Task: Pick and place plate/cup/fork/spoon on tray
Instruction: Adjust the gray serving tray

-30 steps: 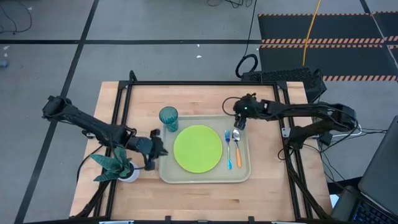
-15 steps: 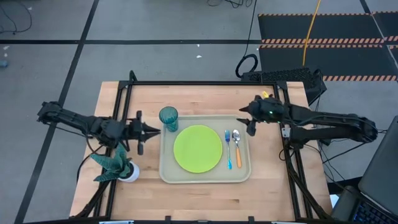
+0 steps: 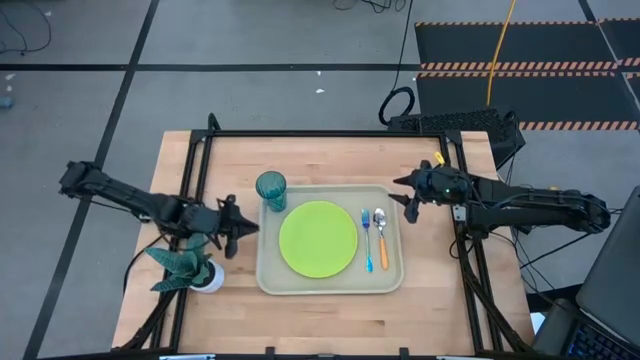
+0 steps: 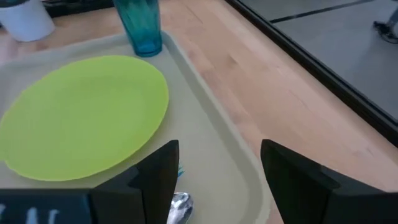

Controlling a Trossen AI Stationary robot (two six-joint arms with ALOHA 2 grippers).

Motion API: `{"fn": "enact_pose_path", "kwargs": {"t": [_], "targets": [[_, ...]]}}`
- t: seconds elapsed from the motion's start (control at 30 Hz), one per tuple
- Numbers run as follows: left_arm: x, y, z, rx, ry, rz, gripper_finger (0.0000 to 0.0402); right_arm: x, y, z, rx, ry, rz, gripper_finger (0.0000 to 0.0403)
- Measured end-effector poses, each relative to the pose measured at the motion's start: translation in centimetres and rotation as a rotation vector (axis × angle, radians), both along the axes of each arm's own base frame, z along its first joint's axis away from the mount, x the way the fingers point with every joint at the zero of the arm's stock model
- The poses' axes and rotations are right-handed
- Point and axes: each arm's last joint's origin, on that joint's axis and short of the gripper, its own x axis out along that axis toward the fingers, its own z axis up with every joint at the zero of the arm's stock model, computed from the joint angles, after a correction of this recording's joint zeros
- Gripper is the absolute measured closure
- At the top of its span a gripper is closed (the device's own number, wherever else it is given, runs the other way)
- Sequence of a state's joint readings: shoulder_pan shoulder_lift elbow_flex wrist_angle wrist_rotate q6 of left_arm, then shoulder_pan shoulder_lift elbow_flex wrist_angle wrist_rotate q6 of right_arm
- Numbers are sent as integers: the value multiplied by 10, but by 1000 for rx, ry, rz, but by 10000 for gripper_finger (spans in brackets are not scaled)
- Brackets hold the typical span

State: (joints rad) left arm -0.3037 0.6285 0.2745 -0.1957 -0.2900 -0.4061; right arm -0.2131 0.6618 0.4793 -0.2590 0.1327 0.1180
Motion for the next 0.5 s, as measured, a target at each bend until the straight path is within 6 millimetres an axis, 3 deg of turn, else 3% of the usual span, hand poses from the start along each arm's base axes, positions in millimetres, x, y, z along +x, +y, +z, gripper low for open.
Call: {"fn": "enact_pose_path", "kwargs": {"t": [0.5], "targets": [[9, -8, 2, 63, -53, -78, 360, 0, 1, -1, 51, -1, 2, 184]]}}
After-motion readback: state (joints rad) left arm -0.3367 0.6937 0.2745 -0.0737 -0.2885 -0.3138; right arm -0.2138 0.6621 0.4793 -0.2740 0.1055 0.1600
